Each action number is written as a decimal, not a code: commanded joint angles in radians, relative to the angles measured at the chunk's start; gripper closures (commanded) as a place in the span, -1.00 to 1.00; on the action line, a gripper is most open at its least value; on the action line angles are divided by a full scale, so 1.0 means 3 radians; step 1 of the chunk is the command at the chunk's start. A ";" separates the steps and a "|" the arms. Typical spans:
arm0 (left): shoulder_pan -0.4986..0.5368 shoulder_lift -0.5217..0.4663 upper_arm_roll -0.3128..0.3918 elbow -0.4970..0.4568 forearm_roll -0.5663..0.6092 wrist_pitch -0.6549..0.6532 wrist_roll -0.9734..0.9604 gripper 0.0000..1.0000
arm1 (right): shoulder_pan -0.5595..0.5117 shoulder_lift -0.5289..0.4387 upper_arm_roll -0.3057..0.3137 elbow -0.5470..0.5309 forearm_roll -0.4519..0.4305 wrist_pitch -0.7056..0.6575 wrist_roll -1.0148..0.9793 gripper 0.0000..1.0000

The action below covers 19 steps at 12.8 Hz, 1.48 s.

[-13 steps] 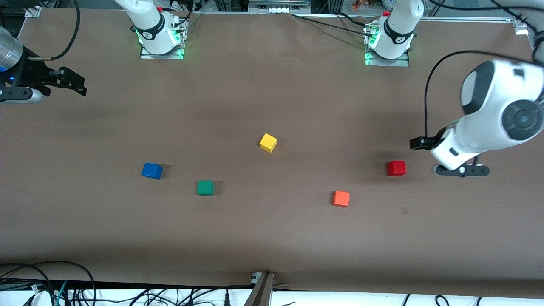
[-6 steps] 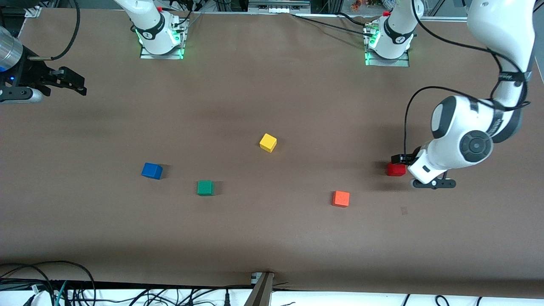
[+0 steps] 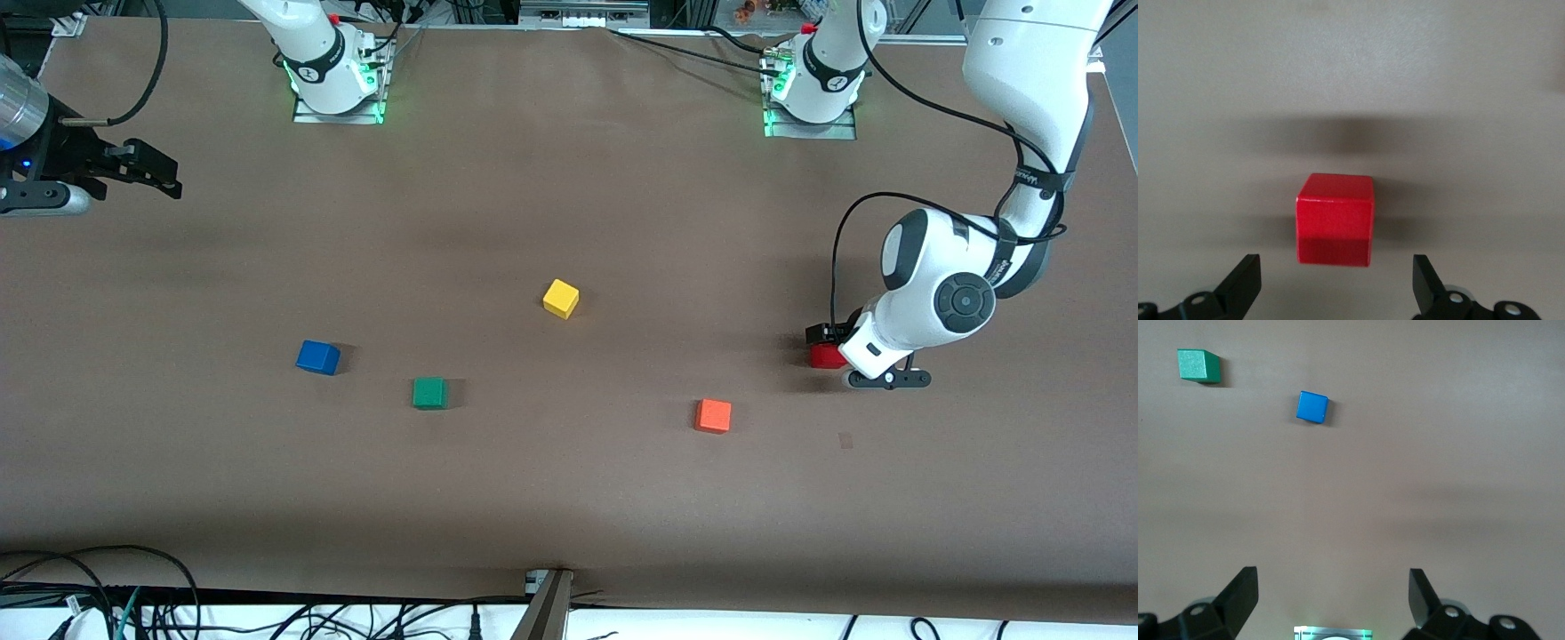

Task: Pass red block to right arm, stack on blue
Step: 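Close the left gripper on the red cube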

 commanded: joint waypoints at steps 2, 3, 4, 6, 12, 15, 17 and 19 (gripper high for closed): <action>0.0042 0.0142 -0.0007 0.0016 0.0015 0.0131 -0.0004 -1.00 | -0.0010 -0.0062 0.0021 -0.0005 0.0010 -0.0058 0.0026 -1.00; 0.0042 0.0152 -0.0007 0.0031 0.0015 0.0131 -0.0009 -1.00 | -0.0010 -0.0062 0.0041 0.0000 0.0010 -0.0079 0.0031 -1.00; 0.0036 0.0167 -0.0001 0.0042 0.0020 0.0131 -0.0009 -1.00 | -0.0010 -0.0062 0.0062 0.0011 0.0010 -0.0079 0.0031 -1.00; 0.0031 0.0173 -0.0001 0.0093 0.0031 0.0131 0.0002 -0.87 | -0.0010 -0.0057 0.0062 0.0026 0.0010 -0.0084 0.0031 -1.00; 0.0031 0.0188 -0.0001 0.0118 0.0250 0.0121 0.0078 1.00 | -0.0010 -0.0052 0.0062 0.0041 0.0010 -0.0125 0.0011 -1.00; 0.0036 0.0183 -0.0007 0.0164 0.0250 0.0080 0.0210 1.00 | -0.0010 -0.0057 0.0067 0.0041 0.0010 -0.0125 0.0026 -1.00; 0.0047 0.0168 -0.0001 0.0195 0.0250 0.0075 0.0410 1.00 | -0.0010 -0.0057 0.0067 0.0041 0.0010 -0.0176 0.0016 -1.00; 0.0052 0.0147 -0.0001 0.0261 0.0250 -0.0001 0.0771 1.00 | -0.0010 -0.0057 0.0072 0.0046 0.0010 -0.0186 0.0021 -1.00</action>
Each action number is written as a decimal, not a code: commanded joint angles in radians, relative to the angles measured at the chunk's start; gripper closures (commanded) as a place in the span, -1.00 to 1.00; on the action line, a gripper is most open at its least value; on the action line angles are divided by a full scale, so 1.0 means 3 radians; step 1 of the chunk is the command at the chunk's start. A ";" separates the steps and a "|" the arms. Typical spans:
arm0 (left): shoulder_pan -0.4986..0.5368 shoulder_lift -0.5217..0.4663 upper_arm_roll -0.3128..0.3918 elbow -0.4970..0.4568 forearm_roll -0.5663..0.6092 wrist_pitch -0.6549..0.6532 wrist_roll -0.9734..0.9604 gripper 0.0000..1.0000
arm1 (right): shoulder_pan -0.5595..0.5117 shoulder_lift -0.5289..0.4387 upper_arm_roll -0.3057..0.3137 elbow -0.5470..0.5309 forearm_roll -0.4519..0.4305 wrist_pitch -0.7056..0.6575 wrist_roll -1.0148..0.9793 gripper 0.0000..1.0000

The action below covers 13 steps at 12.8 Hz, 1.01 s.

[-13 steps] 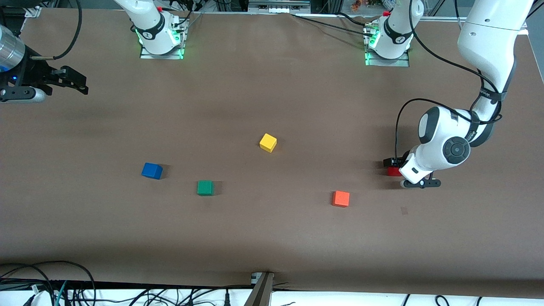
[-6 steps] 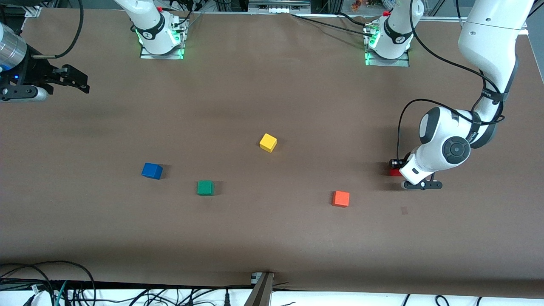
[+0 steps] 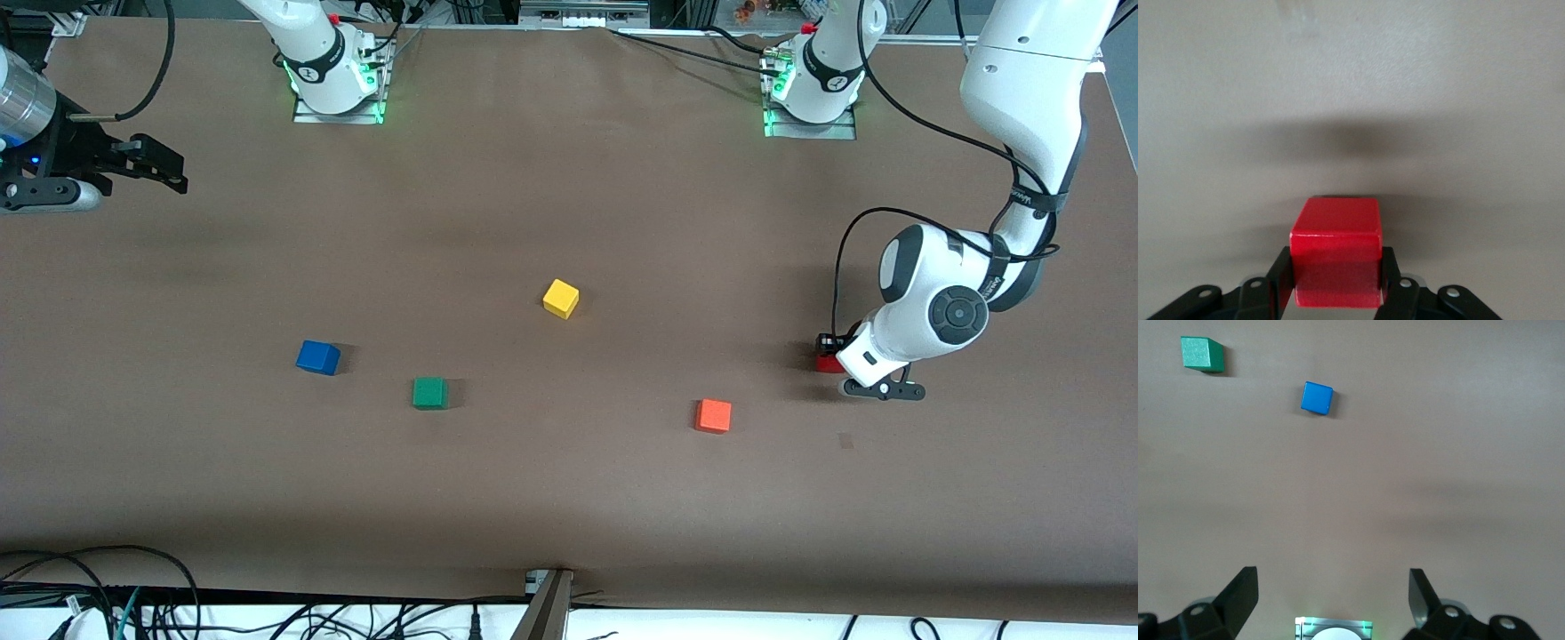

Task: Pass red block to right arm, stack on blue
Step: 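Close the left gripper on the red cube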

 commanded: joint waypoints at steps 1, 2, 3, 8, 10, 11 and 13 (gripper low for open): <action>0.0041 -0.0014 -0.0010 0.0209 0.0092 -0.0214 0.0645 1.00 | -0.0011 -0.0052 0.0023 0.0031 0.0010 -0.0080 0.0021 -1.00; 0.0061 -0.0014 -0.0010 0.0306 0.0072 -0.0285 0.1018 1.00 | -0.0011 -0.0052 0.0023 0.0031 0.0010 -0.0080 0.0016 -1.00; 0.0092 -0.0014 -0.0015 0.0398 0.0041 -0.0337 0.1230 1.00 | -0.0011 -0.0052 0.0023 0.0031 0.0010 -0.0085 0.0015 -1.00; 0.0143 -0.0014 -0.0046 0.0930 -0.0193 -0.1011 0.1869 1.00 | -0.0011 -0.0052 0.0018 0.0031 0.0010 -0.0090 -0.0005 -1.00; 0.0225 -0.0019 -0.0046 0.0992 -0.0383 -0.1058 0.2354 1.00 | -0.0011 -0.0047 0.0013 0.0037 0.0010 -0.0090 -0.0005 -1.00; 0.0235 -0.0019 -0.0051 0.1043 -0.0439 -0.1073 0.2584 1.00 | -0.0011 -0.0047 0.0012 0.0037 0.0010 -0.0090 -0.0005 -1.00; 0.0327 -0.0014 -0.0051 0.1186 -0.0760 -0.1236 0.3044 1.00 | -0.0011 -0.0042 0.0007 0.0031 0.0010 -0.0090 0.0010 -1.00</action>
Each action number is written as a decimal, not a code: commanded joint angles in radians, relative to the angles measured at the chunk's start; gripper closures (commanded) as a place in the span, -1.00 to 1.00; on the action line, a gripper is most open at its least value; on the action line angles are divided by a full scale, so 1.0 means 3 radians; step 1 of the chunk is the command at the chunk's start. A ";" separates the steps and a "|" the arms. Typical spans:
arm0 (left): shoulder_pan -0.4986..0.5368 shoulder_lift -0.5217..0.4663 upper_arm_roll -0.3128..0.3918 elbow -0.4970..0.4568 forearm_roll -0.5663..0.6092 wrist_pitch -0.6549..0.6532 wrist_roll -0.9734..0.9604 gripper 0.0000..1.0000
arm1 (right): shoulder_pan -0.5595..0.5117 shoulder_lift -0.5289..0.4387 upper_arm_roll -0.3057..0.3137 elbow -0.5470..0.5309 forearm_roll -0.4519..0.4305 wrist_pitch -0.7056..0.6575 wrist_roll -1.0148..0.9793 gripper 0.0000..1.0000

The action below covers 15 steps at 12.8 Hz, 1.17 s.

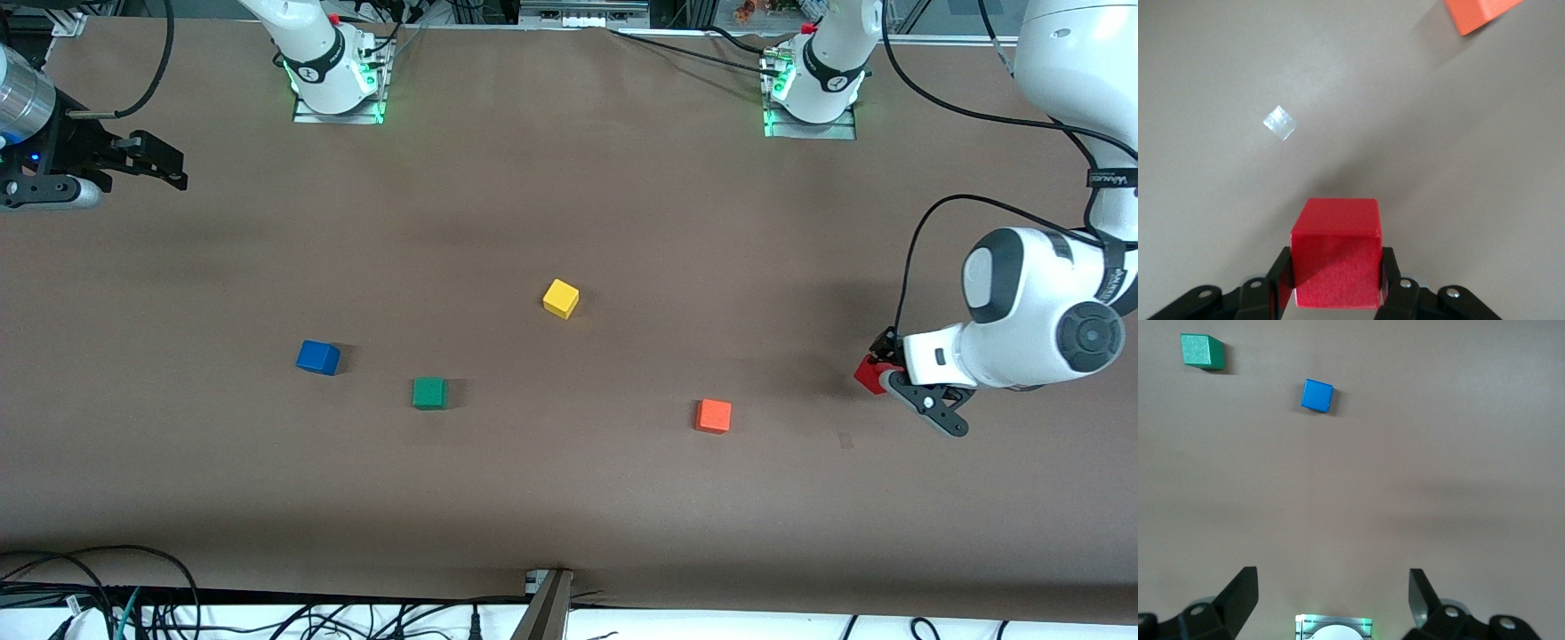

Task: Pass red block to right arm, stack on blue
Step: 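Lift the red cube with the left gripper while the right gripper approaches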

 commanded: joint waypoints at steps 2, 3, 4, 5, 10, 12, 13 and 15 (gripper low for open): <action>0.0151 0.0006 -0.0045 0.0288 -0.0560 -0.0250 0.1045 1.00 | -0.0011 -0.0023 0.0001 0.0017 0.0020 -0.0054 0.0016 -1.00; 0.0161 0.0016 -0.0045 0.0304 -0.0663 -0.0250 0.1199 1.00 | -0.0011 -0.0018 0.0001 0.0022 0.0071 -0.0054 0.0016 -1.00; 0.0171 0.0016 -0.0050 0.0304 -0.0811 -0.0255 0.1388 1.00 | -0.0011 -0.0018 -0.0009 0.0017 0.0152 -0.0059 0.0011 -1.00; 0.0176 0.0026 -0.0045 0.0304 -0.0989 -0.0255 0.1704 1.00 | -0.0011 -0.0013 -0.0009 0.0017 0.0173 -0.0089 0.0016 -1.00; 0.0197 0.0286 -0.0045 0.0370 -0.2149 -0.0505 0.3080 1.00 | -0.0026 0.0064 -0.0096 0.0022 0.0551 -0.0120 0.0037 -1.00; 0.0192 0.0495 -0.0050 0.0518 -0.2615 -0.0679 0.3515 1.00 | -0.0031 0.0186 -0.0193 0.0022 0.1030 -0.0120 0.0042 -1.00; 0.0161 0.0618 -0.0050 0.0590 -0.2936 -0.0751 0.3740 1.00 | -0.0041 0.0298 -0.0239 0.0022 0.1250 -0.0100 0.0042 -1.00; 0.0100 0.0767 -0.0126 0.0601 -0.3540 -0.0818 0.3971 1.00 | -0.0046 0.0533 -0.0351 0.0022 0.1985 -0.0074 0.0037 -1.00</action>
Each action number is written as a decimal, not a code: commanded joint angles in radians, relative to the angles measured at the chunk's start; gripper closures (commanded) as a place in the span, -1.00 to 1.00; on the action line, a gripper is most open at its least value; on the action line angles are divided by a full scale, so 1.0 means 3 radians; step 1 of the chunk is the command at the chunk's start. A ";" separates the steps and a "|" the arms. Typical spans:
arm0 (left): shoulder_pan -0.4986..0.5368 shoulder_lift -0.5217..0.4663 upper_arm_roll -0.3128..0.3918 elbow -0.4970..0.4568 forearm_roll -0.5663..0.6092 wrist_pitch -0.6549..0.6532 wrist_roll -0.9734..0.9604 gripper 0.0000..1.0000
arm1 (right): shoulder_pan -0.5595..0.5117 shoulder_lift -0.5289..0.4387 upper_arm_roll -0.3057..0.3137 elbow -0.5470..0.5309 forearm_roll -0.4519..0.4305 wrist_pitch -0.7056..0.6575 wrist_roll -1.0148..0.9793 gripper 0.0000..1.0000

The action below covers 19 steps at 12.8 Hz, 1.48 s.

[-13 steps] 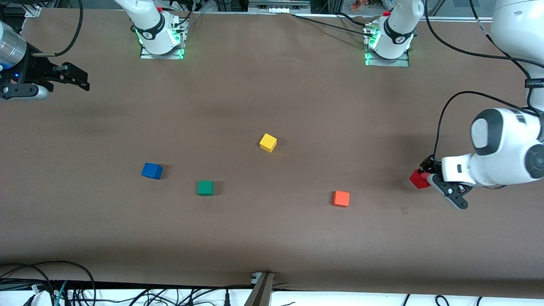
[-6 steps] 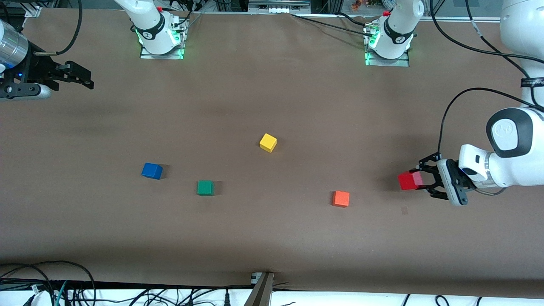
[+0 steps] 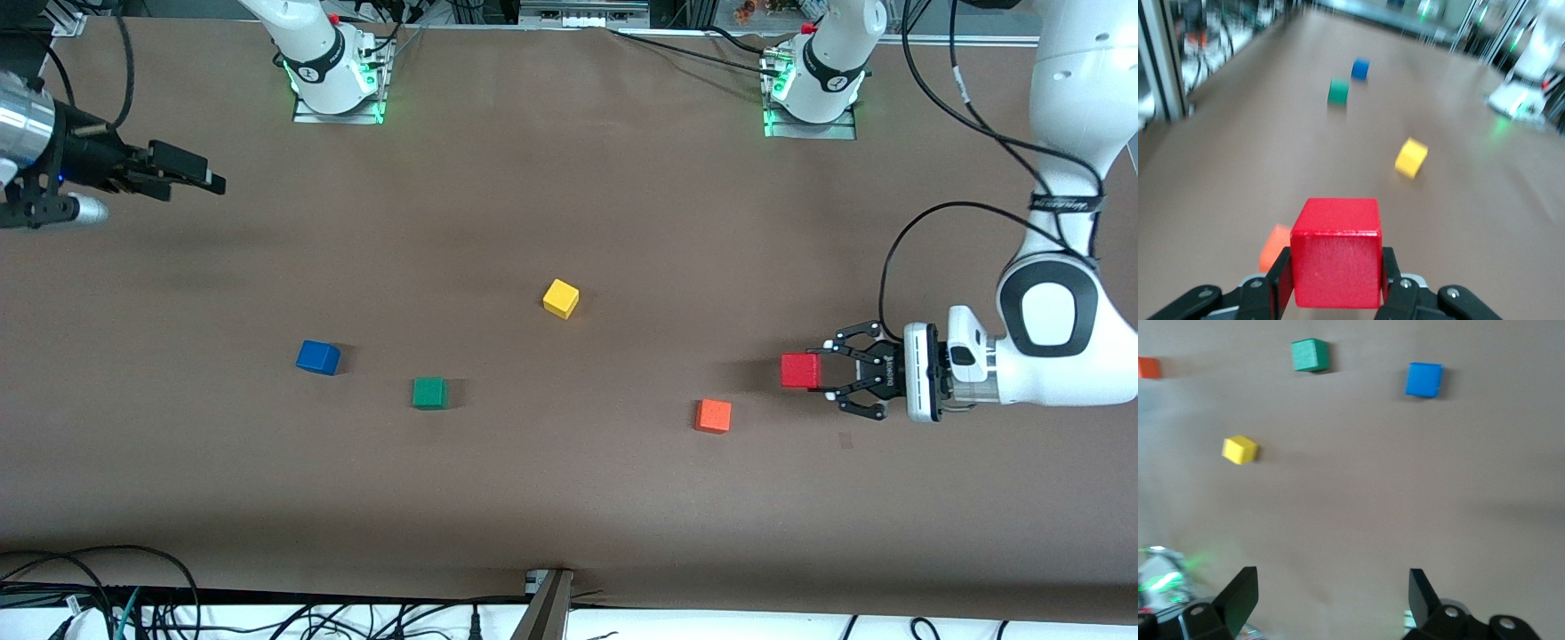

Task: Pass red block to right arm, stack on blue
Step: 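Lift the red cube with the left gripper while the right gripper approaches, then grasp the red cube with the right gripper from the left gripper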

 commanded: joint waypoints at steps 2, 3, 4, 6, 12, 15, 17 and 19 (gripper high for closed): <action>-0.0094 0.0291 -0.0262 0.0216 -0.0706 -0.0157 0.0254 1.00 | -0.0011 0.0496 -0.0072 0.0049 0.1003 -0.0027 0.0020 -1.00; -0.0145 0.0301 -0.0380 0.0216 -0.0738 -0.0178 0.0249 1.00 | 0.0025 0.0583 -0.0042 0.0039 0.1147 -0.0012 0.0020 -1.00; -0.0191 0.0307 -0.0507 0.0211 -0.0870 -0.0173 0.0229 1.00 | 0.0131 0.0701 0.0004 0.0039 0.1290 0.0054 0.0020 -1.00; -0.0420 0.0317 -0.0560 0.0170 -0.1340 -0.0183 0.0219 1.00 | 0.0346 0.0845 0.0015 0.0039 0.1785 0.0227 0.0010 -1.00; -0.1116 0.0322 -0.0580 0.0186 -0.2154 -0.0147 0.0193 1.00 | 0.1037 0.0958 0.0015 -0.0028 0.2977 0.1281 0.0026 -1.00; -0.1188 0.0307 -0.0580 0.0191 -0.2221 -0.0040 0.0193 1.00 | 0.1078 0.0947 0.0015 -0.0074 0.3341 0.1384 0.0026 -1.00; -0.1265 0.0317 -0.0580 0.0191 -0.2348 -0.0035 0.0188 1.00 | 0.1094 0.0942 0.0020 -0.0069 0.3377 0.1399 0.0026 -1.00; -0.1306 0.0327 -0.0580 0.0186 -0.2415 -0.0009 0.0188 1.00 | 0.1196 0.0952 0.0020 -0.0054 0.3470 0.1496 0.0000 -1.00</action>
